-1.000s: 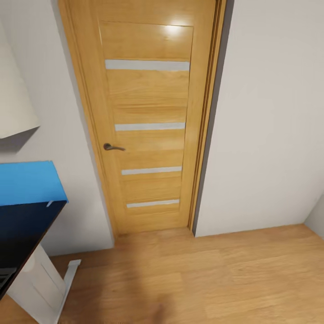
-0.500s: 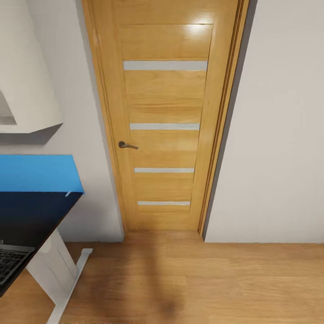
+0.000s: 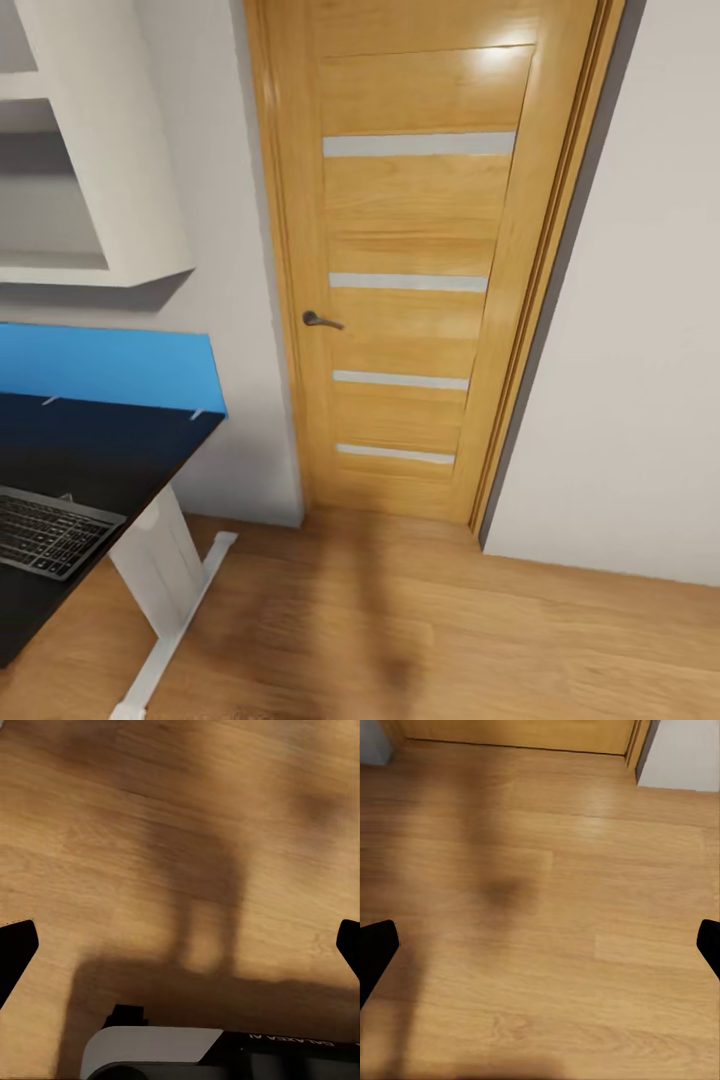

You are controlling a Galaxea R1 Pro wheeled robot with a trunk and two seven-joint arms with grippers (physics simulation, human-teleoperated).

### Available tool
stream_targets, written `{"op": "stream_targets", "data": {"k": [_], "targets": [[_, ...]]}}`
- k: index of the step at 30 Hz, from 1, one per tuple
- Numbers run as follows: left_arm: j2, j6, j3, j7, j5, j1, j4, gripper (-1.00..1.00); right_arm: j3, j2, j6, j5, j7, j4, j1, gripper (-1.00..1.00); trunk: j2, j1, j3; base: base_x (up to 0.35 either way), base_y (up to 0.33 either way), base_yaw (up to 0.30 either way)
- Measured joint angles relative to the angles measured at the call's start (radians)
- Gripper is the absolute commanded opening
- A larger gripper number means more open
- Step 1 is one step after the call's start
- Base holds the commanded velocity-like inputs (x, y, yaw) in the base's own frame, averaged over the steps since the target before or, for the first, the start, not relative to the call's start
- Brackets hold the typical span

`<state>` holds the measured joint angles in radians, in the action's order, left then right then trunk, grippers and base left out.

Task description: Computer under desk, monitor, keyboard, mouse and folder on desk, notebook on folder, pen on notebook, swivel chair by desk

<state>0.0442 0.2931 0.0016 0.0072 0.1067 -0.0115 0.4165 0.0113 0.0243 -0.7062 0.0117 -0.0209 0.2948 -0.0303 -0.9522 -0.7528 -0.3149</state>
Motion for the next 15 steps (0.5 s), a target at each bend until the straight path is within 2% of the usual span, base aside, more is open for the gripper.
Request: {"op": "stream_targets", "data": {"k": [15], "targets": [[0.000, 0.000, 0.000, 0.000, 0.000, 0.000, 0.000, 1.00, 0.000, 0.000, 0.001, 0.001, 0.000, 0.000, 0.000, 1.00, 0.000, 0.000, 0.000, 0.000, -0.099, 0.290]]}}
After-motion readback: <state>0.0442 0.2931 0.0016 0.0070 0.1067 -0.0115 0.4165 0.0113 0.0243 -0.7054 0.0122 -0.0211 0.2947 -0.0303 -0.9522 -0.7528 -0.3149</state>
